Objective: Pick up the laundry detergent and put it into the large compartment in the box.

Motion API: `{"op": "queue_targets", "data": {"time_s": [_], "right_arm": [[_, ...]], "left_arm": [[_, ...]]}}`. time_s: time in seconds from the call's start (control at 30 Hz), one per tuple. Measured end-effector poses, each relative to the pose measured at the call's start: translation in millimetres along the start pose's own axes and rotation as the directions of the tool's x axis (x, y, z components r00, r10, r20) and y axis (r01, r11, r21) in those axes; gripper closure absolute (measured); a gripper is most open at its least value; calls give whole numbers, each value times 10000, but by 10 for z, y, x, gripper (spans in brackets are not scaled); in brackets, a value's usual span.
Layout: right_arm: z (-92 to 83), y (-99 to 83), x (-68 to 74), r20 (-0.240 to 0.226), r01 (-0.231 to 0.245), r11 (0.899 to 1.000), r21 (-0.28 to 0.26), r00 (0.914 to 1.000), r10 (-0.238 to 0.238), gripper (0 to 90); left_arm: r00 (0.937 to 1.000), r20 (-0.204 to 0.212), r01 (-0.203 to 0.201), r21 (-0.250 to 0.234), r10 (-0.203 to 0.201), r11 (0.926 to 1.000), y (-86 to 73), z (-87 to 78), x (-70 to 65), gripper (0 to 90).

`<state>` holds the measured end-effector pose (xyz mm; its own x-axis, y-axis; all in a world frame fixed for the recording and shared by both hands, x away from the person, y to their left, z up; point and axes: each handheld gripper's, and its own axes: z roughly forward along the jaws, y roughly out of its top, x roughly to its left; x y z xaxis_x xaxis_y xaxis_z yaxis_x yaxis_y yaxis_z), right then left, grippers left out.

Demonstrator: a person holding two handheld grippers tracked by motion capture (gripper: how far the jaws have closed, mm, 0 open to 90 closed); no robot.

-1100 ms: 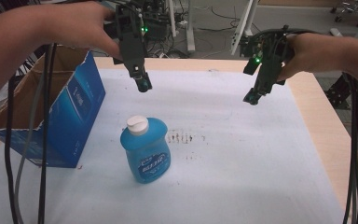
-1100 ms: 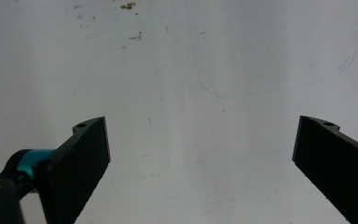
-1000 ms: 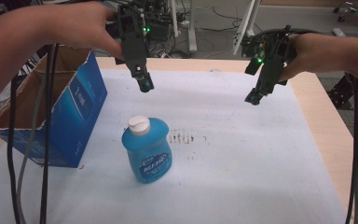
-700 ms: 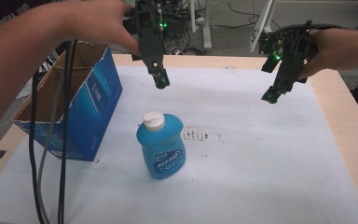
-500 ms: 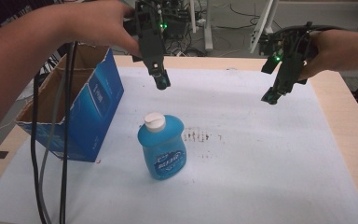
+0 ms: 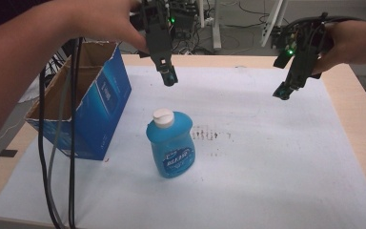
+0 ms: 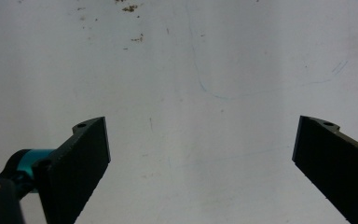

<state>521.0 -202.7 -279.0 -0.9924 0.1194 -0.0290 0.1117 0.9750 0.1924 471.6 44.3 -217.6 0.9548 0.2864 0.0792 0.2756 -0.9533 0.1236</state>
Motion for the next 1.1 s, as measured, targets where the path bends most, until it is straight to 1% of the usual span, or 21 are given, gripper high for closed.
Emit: {"op": "queue_targets", "data": {"time_s": [0.07,0.1,0.17,0.23,0.27,0.37,0.4,0.47,0.5,0.57,0.63,0.7,0.73,0.77,0.8,0.83,0.9,0.93,0.97,1.0,1.1], "right_arm": [[-5,0,16,7,-4,10000,60,10000,4,31],[-4,-3,13,39,91,9999,60,10000,-91,30],[-17,1,30,49,23,10000,57,10000,-23,31],[-29,-1,39,78,21,10000,1,10000,-21,31],[-34,-3,43,105,-9,10000,5,9999,9,31],[-36,-6,54,124,52,9999,91,9999,-53,31],[-31,-6,66,109,35,10000,78,9999,-36,30],[-31,-7,71,135,130,9999,86,9998,-131,30],[-36,-8,81,187,41,9999,98,9998,-42,31],[-41,-7,80,210,69,9999,117,9998,-72,30],[-48,-9,98,322,45,10000,73,9995,-48,30],[-55,-35,109,346,31,10000,65,9994,-33,30],[-55,-35,109,346,31,10000,65,9994,-33,30],[-54,-46,110,401,-13,10000,66,9992,11,30],[-58,-57,112,387,17,9999,117,9992,-22,30],[-57,-64,116,418,47,9999,103,9991,-51,30],[-62,-71,131,440,70,10000,71,9990,-73,30],[-69,-72,136,424,50,10000,83,9991,-54,30],[-76,-76,133,462,146,9999,55,9988,-148,30],[-81,-75,142,477,26,10000,-23,9989,-25,30],[-96,-76,154,518,68,10000,-15,9986,-67,30]], "left_arm": [[9998,-63,173,33,-172,9998,-14,-34,-3,23],[9995,-64,305,7,-305,9995,-25,-50,-13,23],[9990,-99,441,-75,-441,9990,-42,-82,-36,23],[9981,61,614,-254,-613,9978,-59,-113,-68,23],[9977,94,677,-251,-675,9974,-62,-132,-82,23],[9947,76,1028,-322,-1027,9942,-70,-160,-141,23],[9936,73,1131,-384,-1129,9928,-74,-167,-156,23],[9888,179,1489,-470,-1482,9877,-78,-165,-185,23],[9866,290,1618,-397,-1607,9860,-80,-164,-192,23],[9817,308,1886,-267,-1878,9817,-84,-153,-223,23],[9745,360,2222,-119,-2216,9749,-86,-142,-258,23],[9650,586,2557,30,-2555,9667,-94,-145,-275,23],[9570,679,2827,-22,-2819,9592,-101,-146,-288,23],[9509,755,3013,-32,-3002,9535,-110,-156,-298,23],[9466,828,3130,-58,-3115,9497,-119,-166,-304,23],[9405,886,3300,-96,-3279,9439,-126,-171,-319,23],[9331,916,3496,-30,-3479,9369,-131,-178,-356,23],[9324,921,3506,42,-3495,9365,-130,-177,-378,23],[9298,953,3565,63,-3554,9343,-129,-174,-400,23],[9279,994,3601,109,-3594,9328,-131,-173,-417,23],[9187,985,3832,125,-3825,9236,-132,-159,-484,23]]}}
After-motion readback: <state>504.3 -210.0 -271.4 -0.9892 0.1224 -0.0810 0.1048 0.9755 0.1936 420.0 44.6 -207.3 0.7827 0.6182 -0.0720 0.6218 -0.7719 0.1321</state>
